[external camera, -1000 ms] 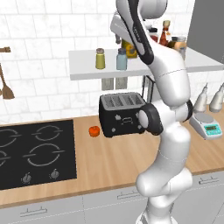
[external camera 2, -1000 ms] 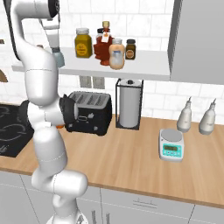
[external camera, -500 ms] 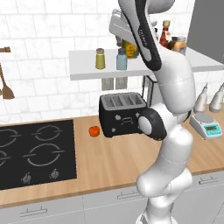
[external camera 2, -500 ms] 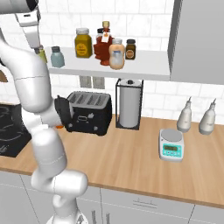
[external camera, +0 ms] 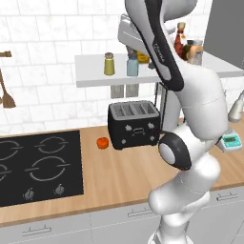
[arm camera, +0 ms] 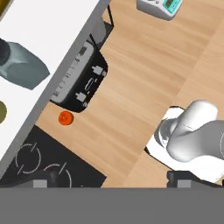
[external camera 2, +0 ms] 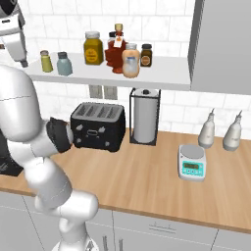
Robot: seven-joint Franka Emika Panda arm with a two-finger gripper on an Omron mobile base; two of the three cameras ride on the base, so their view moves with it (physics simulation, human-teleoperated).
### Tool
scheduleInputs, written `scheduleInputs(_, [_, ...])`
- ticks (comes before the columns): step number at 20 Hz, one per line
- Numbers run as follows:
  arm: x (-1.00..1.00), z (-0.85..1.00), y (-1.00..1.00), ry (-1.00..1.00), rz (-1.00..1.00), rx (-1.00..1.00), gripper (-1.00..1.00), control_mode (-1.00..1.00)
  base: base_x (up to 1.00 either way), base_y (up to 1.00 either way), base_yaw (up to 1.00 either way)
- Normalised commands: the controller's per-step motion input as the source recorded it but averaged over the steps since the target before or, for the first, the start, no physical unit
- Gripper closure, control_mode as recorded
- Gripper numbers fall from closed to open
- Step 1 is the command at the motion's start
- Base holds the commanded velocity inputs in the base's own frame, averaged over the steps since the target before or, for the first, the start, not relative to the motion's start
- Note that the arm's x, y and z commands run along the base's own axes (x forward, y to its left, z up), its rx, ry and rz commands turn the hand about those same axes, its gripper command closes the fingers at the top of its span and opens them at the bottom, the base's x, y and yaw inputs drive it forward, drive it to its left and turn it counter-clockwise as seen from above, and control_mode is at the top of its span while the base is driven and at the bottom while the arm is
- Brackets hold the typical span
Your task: Put the shaker and condiment bottle from the counter next to their counterparts in the cabinet.
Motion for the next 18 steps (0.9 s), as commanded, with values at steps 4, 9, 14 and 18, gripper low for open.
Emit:
scheduleInputs(4, [-1.0, -0.5, 0.0, -0.23, 0.0, 0.1, -1.0, -1.0, 0.0, 0.0, 0.0])
scheduleInputs(9, [-1.0, -0.51, 0.0, -0.27, 0.0, 0.13, -1.0, -1.0, 0.0, 0.0, 0.0])
scheduleInputs(14, [-1.0, -0.49, 0.0, -0.27, 0.0, 0.13, -1.0, -1.0, 0.0, 0.0, 0.0])
scheduleInputs(18, [-1.0, -0.44, 0.0, -0.22, 0.0, 0.13, -1.0, -1.0, 0.0, 0.0, 0.0])
